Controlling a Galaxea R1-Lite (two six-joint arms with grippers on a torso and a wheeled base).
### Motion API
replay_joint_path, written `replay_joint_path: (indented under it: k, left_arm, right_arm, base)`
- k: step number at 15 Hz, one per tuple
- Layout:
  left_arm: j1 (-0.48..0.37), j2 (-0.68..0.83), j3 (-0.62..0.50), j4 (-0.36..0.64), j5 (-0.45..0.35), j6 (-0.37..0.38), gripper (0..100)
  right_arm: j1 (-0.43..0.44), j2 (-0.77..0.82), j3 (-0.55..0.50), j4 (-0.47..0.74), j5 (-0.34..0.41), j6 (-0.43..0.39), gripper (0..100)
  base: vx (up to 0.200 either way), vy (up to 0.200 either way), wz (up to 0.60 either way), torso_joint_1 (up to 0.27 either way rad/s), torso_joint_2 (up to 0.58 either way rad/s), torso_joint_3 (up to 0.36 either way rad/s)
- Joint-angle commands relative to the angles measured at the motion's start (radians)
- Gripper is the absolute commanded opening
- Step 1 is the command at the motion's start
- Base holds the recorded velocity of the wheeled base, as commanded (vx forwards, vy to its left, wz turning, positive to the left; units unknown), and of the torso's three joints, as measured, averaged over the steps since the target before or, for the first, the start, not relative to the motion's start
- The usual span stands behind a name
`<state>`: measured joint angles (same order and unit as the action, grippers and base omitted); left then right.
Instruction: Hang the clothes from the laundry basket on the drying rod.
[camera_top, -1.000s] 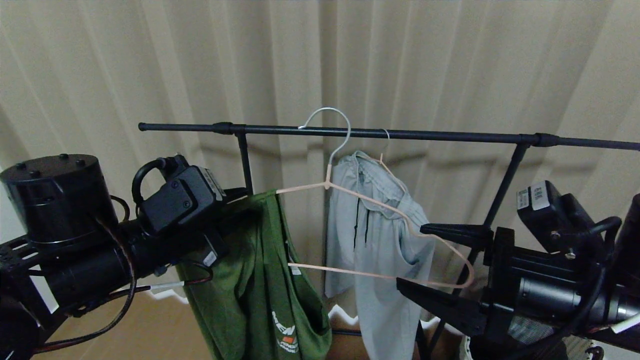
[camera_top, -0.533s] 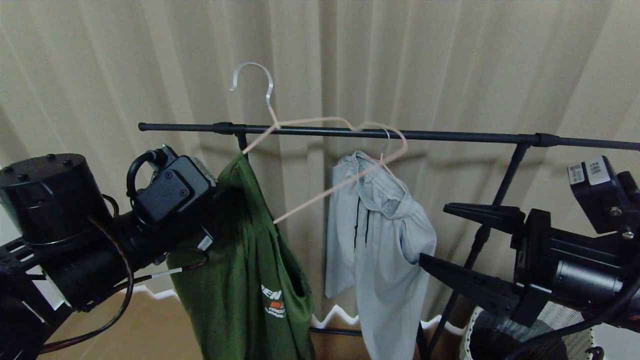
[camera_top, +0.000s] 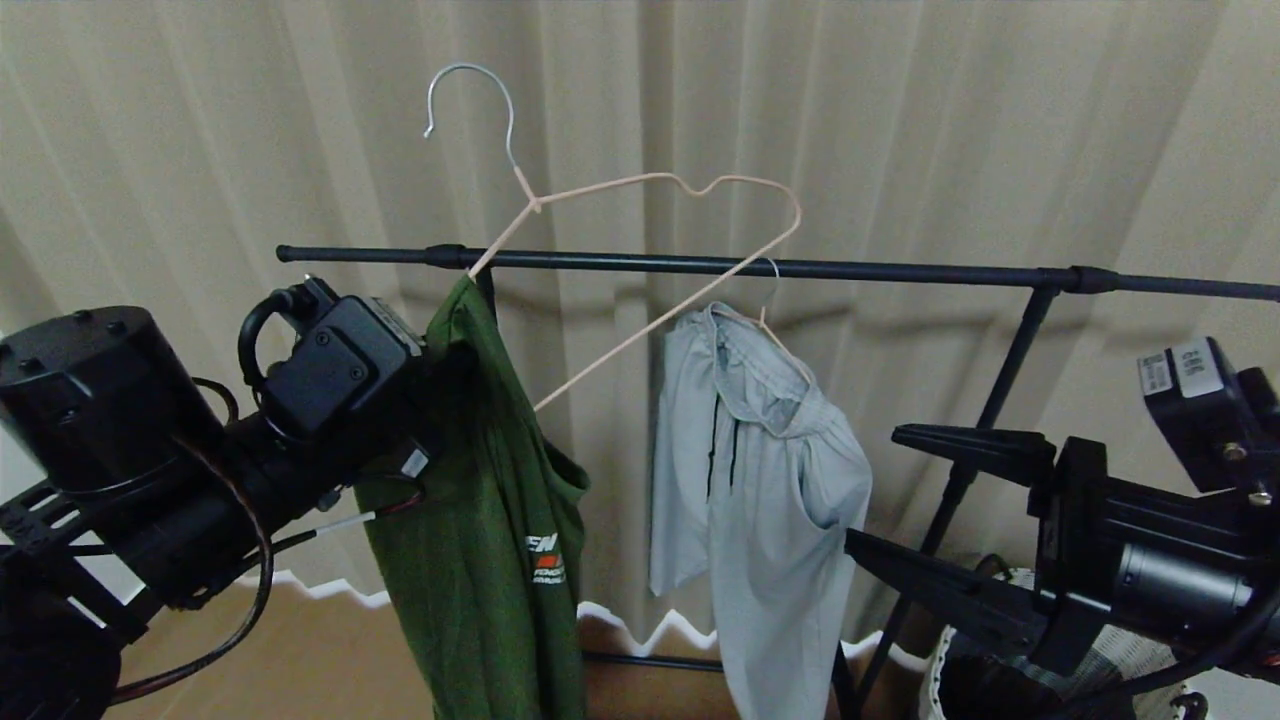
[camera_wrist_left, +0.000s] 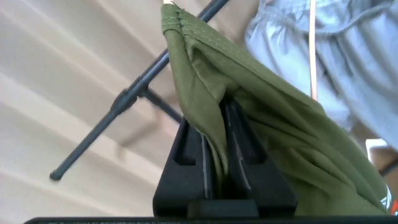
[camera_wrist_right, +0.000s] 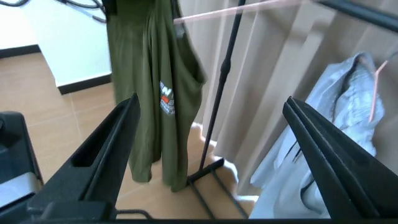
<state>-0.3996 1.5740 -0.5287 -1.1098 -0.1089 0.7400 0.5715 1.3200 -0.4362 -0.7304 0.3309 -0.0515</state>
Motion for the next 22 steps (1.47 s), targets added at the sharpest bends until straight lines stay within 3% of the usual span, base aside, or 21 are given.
replay_joint_path:
  k: [1, 7, 11, 22]
  left_arm:
    - [0.001, 0.011, 0.044, -0.038, -0.077, -0.001, 0]
    - [-0.022, 0.004, 0.052, -0.068, -0.233, -0.01, 0]
    - [-0.111, 0.007, 0.046, -0.133, -0.236, -0.09, 0]
    - [-0.148, 0.007, 0.041, -0.171, -0.267, -0.091, 0]
  right_arm:
    - [0.001, 0.07, 0.011, -0.006, 0.0, 0.002, 100]
    - [0.031, 0.179, 0.005, -0.033, -0.003, 0.005, 100]
    - [0.057, 0.255, -0.001, -0.133, -0.032, 0.007, 100]
    - [0.111, 0.384, -0.026, -0.199, -0.055, 0.016, 100]
  base:
    - [0.0, 0.0, 0.0, 0.0, 0.0, 0.0]
    - [0.0, 0.0, 0.0, 0.0, 0.0, 0.0]
    - [0.0, 0.0, 0.0, 0.0, 0.0, 0.0]
    - [0.0, 0.0, 0.0, 0.0, 0.0, 0.0]
